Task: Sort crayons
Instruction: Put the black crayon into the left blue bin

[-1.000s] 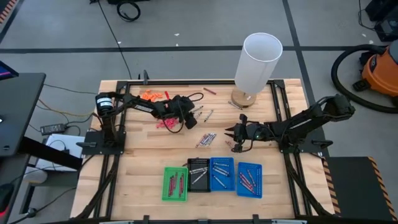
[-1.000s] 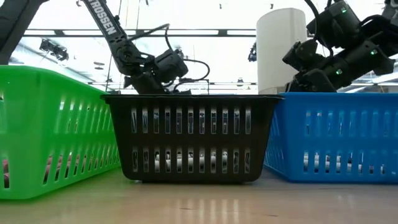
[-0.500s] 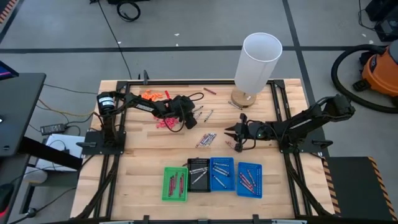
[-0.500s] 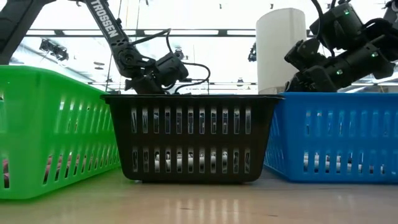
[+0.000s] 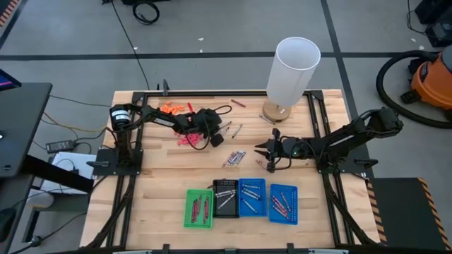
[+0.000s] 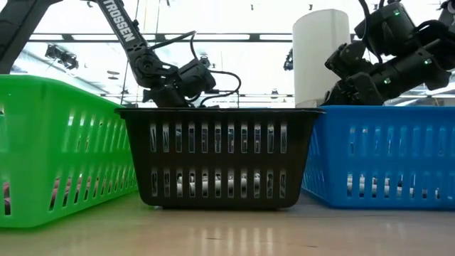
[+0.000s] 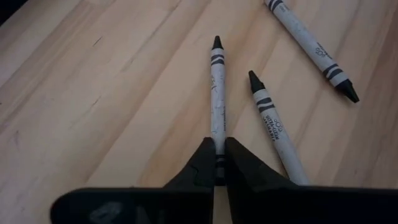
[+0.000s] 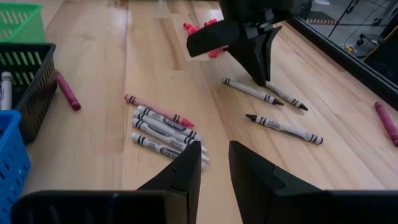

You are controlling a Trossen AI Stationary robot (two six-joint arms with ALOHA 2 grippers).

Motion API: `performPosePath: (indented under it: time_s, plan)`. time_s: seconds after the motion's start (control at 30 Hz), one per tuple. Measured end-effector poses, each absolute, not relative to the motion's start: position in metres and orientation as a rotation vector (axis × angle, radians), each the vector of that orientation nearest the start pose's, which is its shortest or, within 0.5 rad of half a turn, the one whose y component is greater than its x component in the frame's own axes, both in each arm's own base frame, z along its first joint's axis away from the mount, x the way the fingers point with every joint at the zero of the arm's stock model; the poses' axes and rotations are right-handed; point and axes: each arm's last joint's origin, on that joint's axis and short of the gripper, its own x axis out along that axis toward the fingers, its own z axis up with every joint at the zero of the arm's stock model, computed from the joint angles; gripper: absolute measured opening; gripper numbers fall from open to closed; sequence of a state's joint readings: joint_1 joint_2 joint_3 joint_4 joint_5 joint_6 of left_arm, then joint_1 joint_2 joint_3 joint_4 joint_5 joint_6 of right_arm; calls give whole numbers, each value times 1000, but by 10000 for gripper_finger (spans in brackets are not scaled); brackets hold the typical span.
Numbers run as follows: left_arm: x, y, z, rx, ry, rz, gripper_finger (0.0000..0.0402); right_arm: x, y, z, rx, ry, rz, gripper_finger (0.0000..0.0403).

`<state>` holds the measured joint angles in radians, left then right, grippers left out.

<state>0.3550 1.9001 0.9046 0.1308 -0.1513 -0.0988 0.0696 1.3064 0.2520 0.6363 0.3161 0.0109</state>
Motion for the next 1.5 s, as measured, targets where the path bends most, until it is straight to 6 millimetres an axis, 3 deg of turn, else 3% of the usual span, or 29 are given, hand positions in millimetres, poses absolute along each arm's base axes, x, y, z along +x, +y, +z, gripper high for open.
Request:
performPosePath:
  time_s: [0.17, 0.27, 0.53, 0.93, 1.2, 1.5]
  plan:
    - [327, 124, 118, -156, 808, 521, 13, 211, 5, 135, -63, 417, -259, 91]
    - [329, 119, 136, -96, 752, 514, 13, 209, 5, 133, -67, 423, -275, 91]
    - [336, 87, 170, -27, 644, 434, 13, 202, 0, 128, -79, 433, -370, 91]
    - [338, 21, 180, -27, 660, 271, 20, 203, -1, 130, -61, 405, -403, 91]
    - [324, -19, 209, -12, 620, 158, 22, 203, -2, 131, -68, 388, -448, 91]
    - [312, -52, 207, 31, 709, 31, 22, 203, -1, 132, -66, 380, -444, 91]
